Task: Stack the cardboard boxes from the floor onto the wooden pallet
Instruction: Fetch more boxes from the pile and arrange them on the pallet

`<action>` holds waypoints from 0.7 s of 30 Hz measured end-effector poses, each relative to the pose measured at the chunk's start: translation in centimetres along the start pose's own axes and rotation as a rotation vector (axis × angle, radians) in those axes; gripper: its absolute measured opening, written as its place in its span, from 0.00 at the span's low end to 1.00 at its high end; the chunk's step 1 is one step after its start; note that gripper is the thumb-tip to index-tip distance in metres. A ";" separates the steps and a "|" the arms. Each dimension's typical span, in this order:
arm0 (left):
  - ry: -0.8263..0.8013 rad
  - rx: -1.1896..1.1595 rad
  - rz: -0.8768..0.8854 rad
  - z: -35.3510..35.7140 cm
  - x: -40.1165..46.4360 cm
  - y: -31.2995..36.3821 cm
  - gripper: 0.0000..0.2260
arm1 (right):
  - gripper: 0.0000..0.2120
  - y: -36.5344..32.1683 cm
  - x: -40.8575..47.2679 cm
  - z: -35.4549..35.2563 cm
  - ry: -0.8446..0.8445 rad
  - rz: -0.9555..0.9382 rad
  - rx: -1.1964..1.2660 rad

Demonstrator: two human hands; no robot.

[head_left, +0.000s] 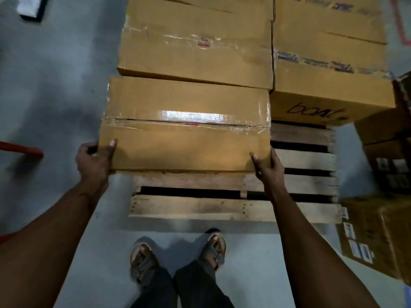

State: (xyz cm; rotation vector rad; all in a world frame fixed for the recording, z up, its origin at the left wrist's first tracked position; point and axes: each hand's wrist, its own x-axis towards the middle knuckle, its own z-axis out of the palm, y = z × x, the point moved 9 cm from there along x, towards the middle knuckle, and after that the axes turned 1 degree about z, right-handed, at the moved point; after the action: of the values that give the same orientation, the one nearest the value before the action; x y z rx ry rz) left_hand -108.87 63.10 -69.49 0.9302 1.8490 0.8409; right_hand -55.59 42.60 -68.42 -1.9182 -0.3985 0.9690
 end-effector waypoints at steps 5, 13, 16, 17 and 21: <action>-0.036 -0.004 0.044 0.6 -0.3 0.8 0.29 | 0.31 1.3 -0.2 0.1 -0.016 -0.014 0.042; -0.092 -0.015 0.071 1.9 -0.4 2.3 0.19 | 0.39 2.1 -0.1 -0.7 0.025 -0.010 0.071; -0.089 -0.017 0.060 2.2 -0.2 2.3 0.21 | 0.40 2.0 0.0 -0.7 0.006 -0.016 0.072; -0.087 -0.021 0.058 2.2 -0.1 2.3 0.22 | 0.40 1.9 0.0 -0.7 -0.003 -0.016 0.069; -0.073 -0.020 0.054 2.2 -0.1 2.0 0.22 | 0.37 1.4 0.0 -0.4 -0.037 -0.042 0.048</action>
State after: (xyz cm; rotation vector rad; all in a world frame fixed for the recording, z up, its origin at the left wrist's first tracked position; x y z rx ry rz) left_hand -106.35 64.43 -68.62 0.9896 1.7567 0.8454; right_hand -55.46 41.62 -69.53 -1.8439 -0.4315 0.9794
